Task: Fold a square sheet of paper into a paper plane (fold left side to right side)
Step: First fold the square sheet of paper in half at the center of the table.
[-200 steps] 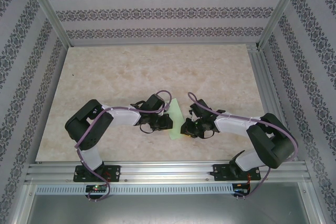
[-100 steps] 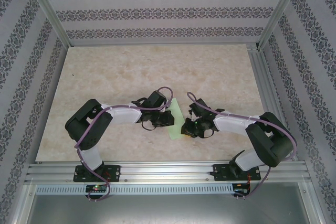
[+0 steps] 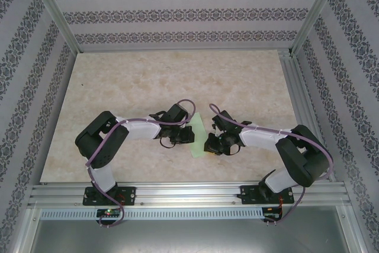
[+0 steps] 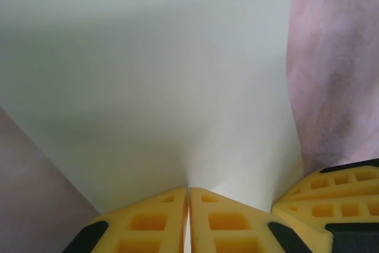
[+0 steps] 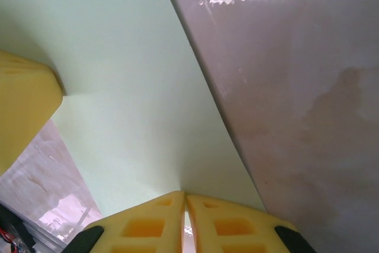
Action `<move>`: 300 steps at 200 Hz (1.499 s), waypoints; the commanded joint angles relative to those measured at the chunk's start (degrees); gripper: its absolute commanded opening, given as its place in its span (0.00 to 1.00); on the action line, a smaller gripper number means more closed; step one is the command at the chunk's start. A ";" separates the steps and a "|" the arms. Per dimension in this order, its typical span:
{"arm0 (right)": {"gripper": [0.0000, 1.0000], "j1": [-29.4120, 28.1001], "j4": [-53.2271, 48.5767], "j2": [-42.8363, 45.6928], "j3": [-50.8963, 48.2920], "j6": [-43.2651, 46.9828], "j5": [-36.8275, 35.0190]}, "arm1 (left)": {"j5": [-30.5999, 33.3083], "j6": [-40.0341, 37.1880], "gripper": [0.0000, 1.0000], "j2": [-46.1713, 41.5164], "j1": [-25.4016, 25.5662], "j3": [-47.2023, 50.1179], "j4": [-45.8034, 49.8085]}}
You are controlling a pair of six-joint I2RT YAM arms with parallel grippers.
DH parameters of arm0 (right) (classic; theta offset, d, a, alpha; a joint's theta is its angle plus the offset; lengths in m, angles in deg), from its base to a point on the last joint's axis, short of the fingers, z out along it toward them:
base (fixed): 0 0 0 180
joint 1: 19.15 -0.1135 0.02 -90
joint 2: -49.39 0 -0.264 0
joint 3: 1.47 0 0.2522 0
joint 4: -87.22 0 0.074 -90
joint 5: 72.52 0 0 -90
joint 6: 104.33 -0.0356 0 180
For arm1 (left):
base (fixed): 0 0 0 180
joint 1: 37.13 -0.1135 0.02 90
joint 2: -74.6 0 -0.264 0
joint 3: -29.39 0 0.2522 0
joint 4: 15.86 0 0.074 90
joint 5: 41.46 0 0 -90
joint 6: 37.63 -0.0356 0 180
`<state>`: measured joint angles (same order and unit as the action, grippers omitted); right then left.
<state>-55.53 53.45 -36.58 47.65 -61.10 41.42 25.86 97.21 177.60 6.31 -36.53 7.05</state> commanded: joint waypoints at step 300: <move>0.13 -0.90 -6.62 -3.85 -0.47 1.74 -8.75 | -2.56 -5.29 0.13 -1.31 -8.11 -3.34 -4.68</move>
<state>-55.93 52.40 -37.48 49.00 -60.70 40.44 23.26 91.88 172.97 -1.88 -36.77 4.23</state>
